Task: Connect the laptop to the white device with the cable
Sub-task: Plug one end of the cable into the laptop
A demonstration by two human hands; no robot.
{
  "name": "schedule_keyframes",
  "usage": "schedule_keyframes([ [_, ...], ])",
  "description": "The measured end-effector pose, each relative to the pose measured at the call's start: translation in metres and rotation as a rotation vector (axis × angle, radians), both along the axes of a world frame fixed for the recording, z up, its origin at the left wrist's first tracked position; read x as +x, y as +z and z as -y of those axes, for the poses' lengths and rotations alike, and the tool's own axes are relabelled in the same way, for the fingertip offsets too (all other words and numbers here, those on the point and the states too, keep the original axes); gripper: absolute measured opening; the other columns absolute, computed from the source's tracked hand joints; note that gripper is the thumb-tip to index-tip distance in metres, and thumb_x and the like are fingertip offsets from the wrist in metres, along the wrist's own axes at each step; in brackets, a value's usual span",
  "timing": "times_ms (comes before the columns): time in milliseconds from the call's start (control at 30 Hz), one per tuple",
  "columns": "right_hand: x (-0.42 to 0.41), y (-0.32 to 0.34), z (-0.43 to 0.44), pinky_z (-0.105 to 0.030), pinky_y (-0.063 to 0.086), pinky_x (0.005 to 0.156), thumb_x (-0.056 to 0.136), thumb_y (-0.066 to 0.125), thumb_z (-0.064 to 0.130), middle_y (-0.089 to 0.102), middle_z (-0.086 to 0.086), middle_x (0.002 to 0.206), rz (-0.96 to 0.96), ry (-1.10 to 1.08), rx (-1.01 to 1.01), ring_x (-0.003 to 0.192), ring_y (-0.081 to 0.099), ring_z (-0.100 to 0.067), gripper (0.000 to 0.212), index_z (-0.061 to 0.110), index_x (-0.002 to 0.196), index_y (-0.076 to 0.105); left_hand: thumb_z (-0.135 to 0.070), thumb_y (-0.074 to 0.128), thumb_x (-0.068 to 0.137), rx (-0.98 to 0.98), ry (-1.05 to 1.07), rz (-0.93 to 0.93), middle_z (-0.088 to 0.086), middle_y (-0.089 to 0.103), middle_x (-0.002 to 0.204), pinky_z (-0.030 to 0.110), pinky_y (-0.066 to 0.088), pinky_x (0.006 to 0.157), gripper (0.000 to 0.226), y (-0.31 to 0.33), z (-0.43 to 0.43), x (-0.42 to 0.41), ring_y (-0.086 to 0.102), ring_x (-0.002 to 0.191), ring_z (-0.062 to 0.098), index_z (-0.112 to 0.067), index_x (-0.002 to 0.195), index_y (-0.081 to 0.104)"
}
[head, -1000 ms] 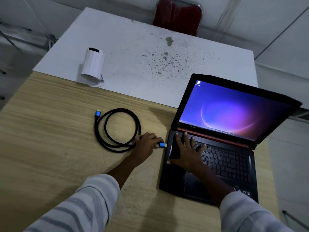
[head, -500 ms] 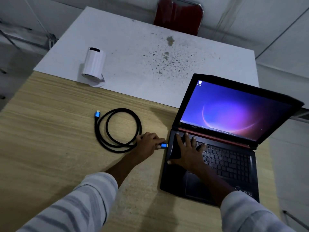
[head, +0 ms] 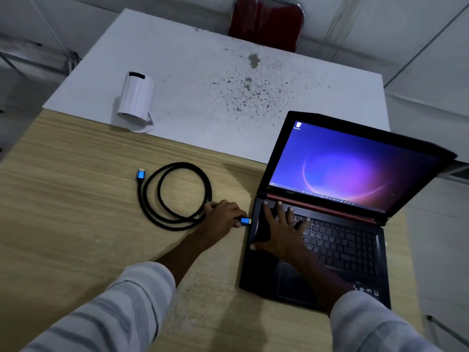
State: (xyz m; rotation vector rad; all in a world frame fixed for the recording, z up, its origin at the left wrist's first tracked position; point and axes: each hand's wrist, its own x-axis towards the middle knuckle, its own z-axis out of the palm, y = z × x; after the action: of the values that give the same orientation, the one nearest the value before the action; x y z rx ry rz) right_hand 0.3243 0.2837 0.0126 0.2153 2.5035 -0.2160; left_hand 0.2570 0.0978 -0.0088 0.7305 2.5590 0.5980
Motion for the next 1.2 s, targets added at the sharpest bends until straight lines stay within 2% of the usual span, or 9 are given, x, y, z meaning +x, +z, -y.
schedule_keyframes([
  [133, 0.001, 0.002, -0.001, -0.078, -0.008, 0.106, 0.066, 0.065, 0.075, -0.023, -0.013, 0.161, -0.005, -0.006, -0.003, 0.147, -0.018, -0.045, 0.126, 0.034, 0.150, -0.018, -0.026, 0.055, 0.095, -0.044, -0.079, -0.028, -0.012, 0.060, 0.123, 0.040, 0.024, 0.098, 0.030, -0.002, 0.000, -0.005, 0.048, 0.121, 0.009, -0.034, 0.123, 0.062],
  [300, -0.001, 0.002, 0.000, -0.078, -0.007, 0.107, 0.066, 0.065, 0.075, -0.023, -0.013, 0.162, 0.003, -0.002, 0.003, 0.147, -0.017, -0.045, 0.126, 0.034, 0.150, -0.018, -0.024, 0.055, 0.094, -0.060, -0.087, -0.055, -0.013, 0.059, 0.123, 0.040, 0.023, 0.098, 0.033, -0.006, -0.002, -0.006, 0.049, 0.119, 0.010, -0.037, 0.124, 0.060],
  [567, -0.001, 0.003, 0.000, -0.079, -0.008, 0.107, 0.066, 0.066, 0.074, -0.024, -0.014, 0.161, 0.016, -0.007, -0.008, 0.146, -0.019, -0.045, 0.127, 0.034, 0.150, -0.020, -0.020, 0.062, 0.089, -0.107, -0.103, -0.225, -0.009, 0.064, 0.116, 0.049, 0.035, 0.097, 0.035, -0.012, 0.000, 0.006, 0.059, 0.110, 0.019, -0.036, 0.121, 0.060],
  [1000, -0.003, 0.012, 0.004, -0.078, -0.006, 0.108, 0.068, 0.068, 0.070, -0.023, -0.015, 0.161, 0.034, -0.012, -0.012, 0.146, -0.019, -0.046, 0.125, 0.031, 0.152, -0.017, -0.022, 0.055, 0.093, -0.149, -0.112, -0.190, -0.012, 0.058, 0.126, 0.049, 0.030, 0.104, 0.038, -0.009, -0.006, 0.005, 0.050, 0.122, 0.014, -0.037, 0.128, 0.054],
  [1200, -0.004, 0.014, 0.005, -0.078, -0.005, 0.109, 0.069, 0.068, 0.070, -0.023, -0.016, 0.161, 0.041, -0.008, -0.010, 0.146, -0.019, -0.046, 0.125, 0.031, 0.152, -0.017, -0.022, 0.055, 0.093, -0.118, -0.073, -0.116, -0.009, 0.060, 0.121, 0.047, 0.029, 0.107, 0.030, -0.004, -0.012, 0.003, 0.053, 0.119, 0.014, -0.033, 0.120, 0.062],
])
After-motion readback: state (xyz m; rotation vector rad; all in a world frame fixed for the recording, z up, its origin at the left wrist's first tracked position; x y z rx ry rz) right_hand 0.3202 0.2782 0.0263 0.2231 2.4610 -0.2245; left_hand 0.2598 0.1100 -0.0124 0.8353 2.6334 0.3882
